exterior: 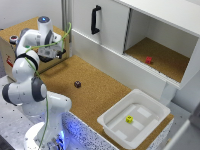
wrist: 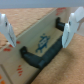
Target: Turn on the green light lamp
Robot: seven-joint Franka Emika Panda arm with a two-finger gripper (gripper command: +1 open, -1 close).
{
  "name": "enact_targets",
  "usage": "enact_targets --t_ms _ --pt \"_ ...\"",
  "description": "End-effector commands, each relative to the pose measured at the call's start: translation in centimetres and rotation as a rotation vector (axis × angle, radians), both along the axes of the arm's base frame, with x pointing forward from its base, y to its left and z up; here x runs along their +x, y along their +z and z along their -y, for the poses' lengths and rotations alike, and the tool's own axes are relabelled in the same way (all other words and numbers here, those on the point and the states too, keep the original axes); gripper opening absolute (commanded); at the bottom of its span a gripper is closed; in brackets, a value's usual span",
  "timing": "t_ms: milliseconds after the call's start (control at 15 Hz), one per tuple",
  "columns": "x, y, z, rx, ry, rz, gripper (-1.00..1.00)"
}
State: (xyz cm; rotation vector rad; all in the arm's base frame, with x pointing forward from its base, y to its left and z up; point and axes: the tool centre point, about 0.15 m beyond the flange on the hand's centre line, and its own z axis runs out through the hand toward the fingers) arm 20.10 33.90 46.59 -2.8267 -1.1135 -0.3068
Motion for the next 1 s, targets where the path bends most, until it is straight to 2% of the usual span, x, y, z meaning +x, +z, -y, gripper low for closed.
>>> enact_targets --t_ms 0,333,400,533,933 --pt "-2.2 3.5 -7.1 -0.215 0.155 -0.039 1.00" --pt "-2.8 2.9 -10.6 -0.198 0.269 -0.008 1.00" --pt "-3.0 2.7 -11.1 -0.199 0.298 0.001 -1.00" --pt "-3.4 2.1 -11.6 -0.209 0.342 0.006 -1.00" --pt "-3.8 1.3 -12.4 -0.197 0.401 -0.021 -1.00"
